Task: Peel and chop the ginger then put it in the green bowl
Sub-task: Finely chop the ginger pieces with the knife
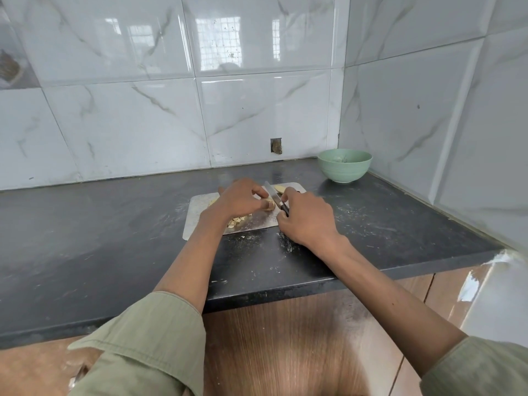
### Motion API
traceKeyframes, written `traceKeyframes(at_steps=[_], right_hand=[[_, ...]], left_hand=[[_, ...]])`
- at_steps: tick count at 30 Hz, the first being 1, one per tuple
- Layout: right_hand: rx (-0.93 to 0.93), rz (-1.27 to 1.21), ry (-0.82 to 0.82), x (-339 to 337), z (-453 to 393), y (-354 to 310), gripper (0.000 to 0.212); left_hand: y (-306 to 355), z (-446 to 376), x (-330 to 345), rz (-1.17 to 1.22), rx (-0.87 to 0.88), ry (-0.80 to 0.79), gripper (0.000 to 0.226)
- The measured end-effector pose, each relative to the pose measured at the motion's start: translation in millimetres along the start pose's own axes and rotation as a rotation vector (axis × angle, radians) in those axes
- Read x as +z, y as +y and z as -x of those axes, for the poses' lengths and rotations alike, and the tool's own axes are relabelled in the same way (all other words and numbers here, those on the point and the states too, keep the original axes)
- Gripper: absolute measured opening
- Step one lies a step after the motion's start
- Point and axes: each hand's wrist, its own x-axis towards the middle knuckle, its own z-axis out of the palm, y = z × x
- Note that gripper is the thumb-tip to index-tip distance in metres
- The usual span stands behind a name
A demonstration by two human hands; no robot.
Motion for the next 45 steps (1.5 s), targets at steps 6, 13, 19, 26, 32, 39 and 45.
traceKeyframes(at_steps=[6, 13, 19, 26, 32, 39, 45], right_hand=[[-0.050, 0.055, 0.040, 2, 1, -3, 0.034], [-0.079, 0.072, 0.050, 2, 2, -5, 0.031], [-0.078, 0.053, -0.012, 1, -3, -6, 0.033], [-0.035, -0.025, -0.092, -1, -11, -8, 0.027], [-0.024, -0.092, -0.160, -3, -15, -1, 0.022], [-0.025, -0.191, -0.104, 6, -10, 12, 0.027], [-0.024, -0.179, -0.065, 8, -5, 14, 0.025]], left_hand=[[-8, -4, 2, -0.003, 0.000, -0.029, 0.030], [-11, -7, 2, -0.009, 0.022, -0.028, 0.023], [-12, -9, 6, -0.026, 0.020, -0.026, 0.024], [-14, -8, 8, -0.088, 0.030, -0.021, 0.021], [-12, -7, 7, -0.152, 0.023, 0.033, 0.027], [-20, -12, 8, -0.062, 0.016, 0.007, 0.023], [-9, -3, 4, 0.042, 0.000, 0.043, 0.033]])
